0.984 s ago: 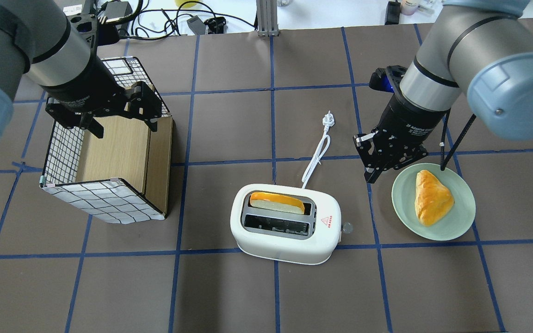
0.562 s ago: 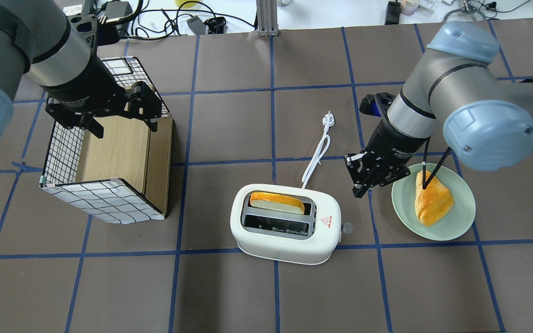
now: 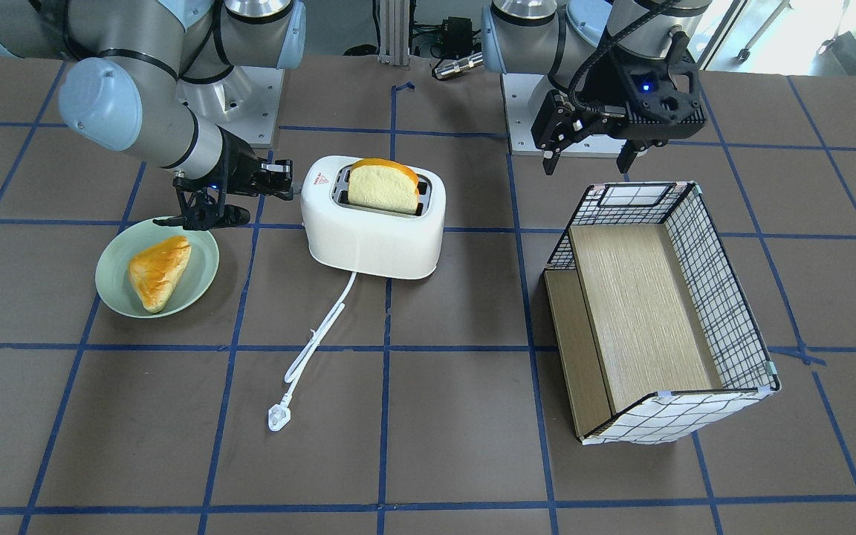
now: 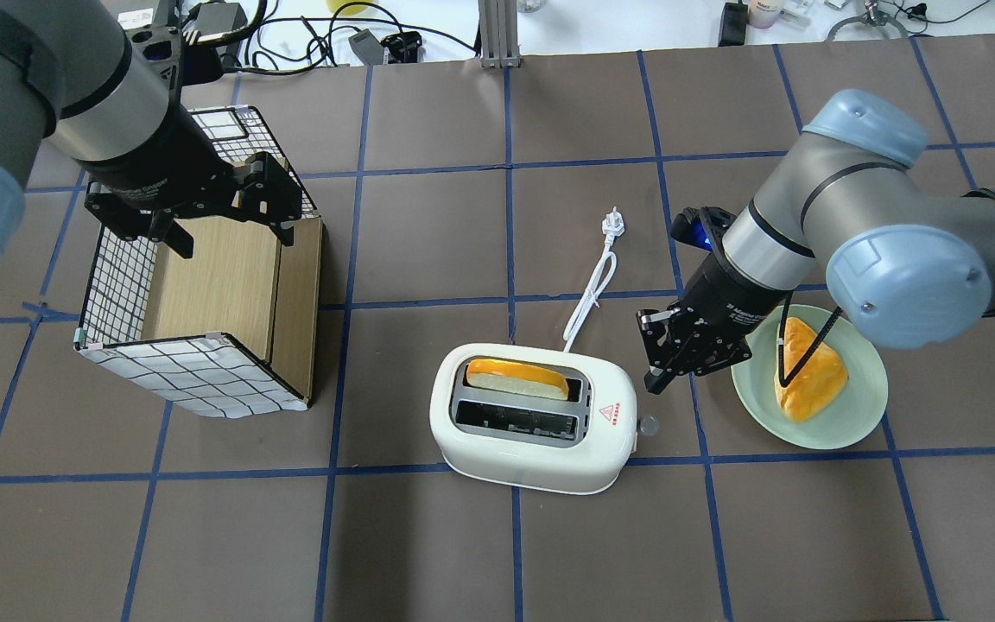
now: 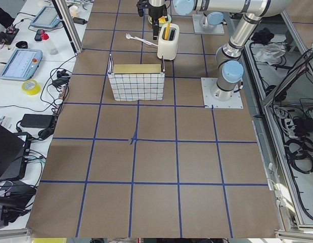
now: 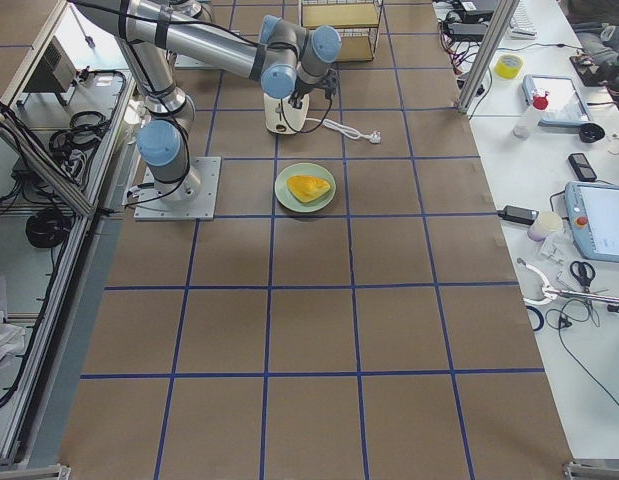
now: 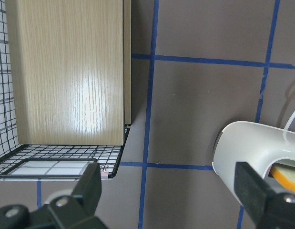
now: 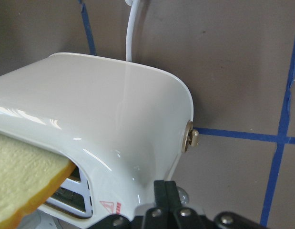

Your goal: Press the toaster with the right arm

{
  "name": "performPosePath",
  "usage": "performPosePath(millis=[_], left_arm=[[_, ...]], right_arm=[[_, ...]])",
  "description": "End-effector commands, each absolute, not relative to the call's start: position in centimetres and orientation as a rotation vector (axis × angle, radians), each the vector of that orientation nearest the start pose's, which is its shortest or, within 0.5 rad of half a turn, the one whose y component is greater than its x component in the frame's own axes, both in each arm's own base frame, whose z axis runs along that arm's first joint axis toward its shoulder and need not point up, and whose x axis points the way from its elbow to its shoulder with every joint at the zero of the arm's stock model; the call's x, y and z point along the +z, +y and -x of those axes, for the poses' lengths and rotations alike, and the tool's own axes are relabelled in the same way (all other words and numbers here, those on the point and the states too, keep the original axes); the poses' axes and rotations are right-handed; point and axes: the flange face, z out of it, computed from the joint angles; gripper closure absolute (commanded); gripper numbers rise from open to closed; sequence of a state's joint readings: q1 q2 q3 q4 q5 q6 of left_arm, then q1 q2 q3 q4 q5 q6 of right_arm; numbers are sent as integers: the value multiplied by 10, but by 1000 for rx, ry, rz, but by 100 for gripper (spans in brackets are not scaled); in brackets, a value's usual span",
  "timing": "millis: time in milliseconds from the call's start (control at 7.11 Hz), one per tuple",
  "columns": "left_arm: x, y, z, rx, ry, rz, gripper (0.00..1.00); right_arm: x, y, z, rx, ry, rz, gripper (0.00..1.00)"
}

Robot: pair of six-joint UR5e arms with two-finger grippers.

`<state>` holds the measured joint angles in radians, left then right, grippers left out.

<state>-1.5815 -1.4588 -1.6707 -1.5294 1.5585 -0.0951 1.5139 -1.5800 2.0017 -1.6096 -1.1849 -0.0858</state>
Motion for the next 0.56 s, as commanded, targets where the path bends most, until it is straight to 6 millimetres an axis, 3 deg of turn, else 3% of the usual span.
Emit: performPosePath(millis=[0, 422], left_arm=[[496, -448, 139, -84, 3153, 133, 0], [495, -448, 139, -81, 3153, 133, 0]], right_arm=[[291, -413, -145, 521, 2682, -73, 100], [282, -404, -145, 558, 2675, -68, 100]])
